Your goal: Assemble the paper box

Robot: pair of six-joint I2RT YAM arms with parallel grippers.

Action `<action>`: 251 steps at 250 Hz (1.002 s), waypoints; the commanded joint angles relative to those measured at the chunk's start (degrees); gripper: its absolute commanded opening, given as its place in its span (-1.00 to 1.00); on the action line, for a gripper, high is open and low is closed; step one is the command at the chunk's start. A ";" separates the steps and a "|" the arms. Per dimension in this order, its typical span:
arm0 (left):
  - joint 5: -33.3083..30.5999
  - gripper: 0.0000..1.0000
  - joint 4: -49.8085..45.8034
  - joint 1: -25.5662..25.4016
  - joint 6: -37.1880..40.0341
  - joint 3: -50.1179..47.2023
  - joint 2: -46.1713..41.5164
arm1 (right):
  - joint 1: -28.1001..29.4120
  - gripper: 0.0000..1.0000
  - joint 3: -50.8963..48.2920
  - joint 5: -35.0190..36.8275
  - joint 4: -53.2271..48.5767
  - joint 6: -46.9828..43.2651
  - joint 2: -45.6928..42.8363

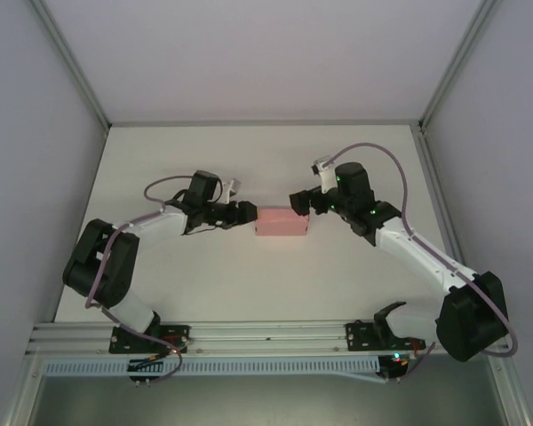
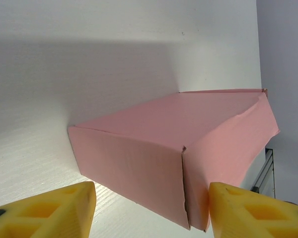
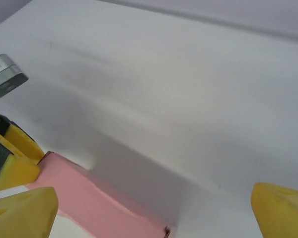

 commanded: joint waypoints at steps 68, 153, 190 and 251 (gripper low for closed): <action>-4.07 0.19 -4.74 -0.84 2.22 -0.58 3.42 | -1.58 0.81 -7.64 -5.93 1.67 22.10 5.51; -5.35 0.11 -6.27 -0.84 3.81 0.23 3.97 | -6.90 0.07 -13.49 -14.19 9.99 24.18 8.81; -6.42 -0.14 -6.54 -0.82 4.40 0.52 4.63 | -8.25 -0.33 -17.39 -16.37 13.19 24.96 10.01; -6.62 -0.64 -6.45 -0.87 4.98 0.68 5.99 | -9.68 -0.80 -21.70 -19.89 17.79 27.84 11.63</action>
